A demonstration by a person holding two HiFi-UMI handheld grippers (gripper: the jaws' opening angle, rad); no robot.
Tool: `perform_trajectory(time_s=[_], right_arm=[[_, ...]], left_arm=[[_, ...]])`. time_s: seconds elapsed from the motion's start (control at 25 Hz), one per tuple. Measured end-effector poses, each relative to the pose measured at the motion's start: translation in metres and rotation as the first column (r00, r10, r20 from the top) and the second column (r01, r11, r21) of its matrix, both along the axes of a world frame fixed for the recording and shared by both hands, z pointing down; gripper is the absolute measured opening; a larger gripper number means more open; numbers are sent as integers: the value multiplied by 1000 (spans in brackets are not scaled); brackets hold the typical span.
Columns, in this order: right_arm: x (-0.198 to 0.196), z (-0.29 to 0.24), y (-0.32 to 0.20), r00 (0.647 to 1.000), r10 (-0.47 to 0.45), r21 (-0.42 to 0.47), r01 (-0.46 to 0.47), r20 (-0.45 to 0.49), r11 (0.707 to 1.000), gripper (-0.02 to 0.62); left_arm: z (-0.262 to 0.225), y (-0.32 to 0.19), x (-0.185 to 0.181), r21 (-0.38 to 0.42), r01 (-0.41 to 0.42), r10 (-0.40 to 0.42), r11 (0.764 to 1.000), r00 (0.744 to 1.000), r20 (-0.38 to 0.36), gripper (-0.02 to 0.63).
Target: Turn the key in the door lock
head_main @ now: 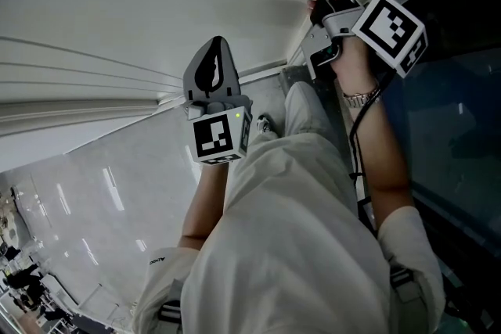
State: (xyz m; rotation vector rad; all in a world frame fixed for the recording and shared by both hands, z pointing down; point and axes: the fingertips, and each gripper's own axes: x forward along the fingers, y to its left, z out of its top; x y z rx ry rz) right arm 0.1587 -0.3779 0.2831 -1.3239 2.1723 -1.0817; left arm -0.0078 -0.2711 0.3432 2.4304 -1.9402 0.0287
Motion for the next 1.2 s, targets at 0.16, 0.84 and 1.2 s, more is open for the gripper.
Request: perform_trajectory(time_s=[0.16, 0.84, 1.2], right_arm=[[-2, -2, 8, 961, -36, 95, 65, -275, 993, 138], [1, -12, 26, -12, 349, 316, 396, -937, 862, 156], [-11, 0, 16, -371, 467, 218, 546, -802, 809, 155]], left_arm=[[1, 3, 1, 2, 3, -3, 1000, 1000, -1, 6], [1, 6, 17, 10, -40, 40, 999, 999, 3, 6], [5, 8, 11, -2, -23, 23, 1000, 1000, -11, 6]])
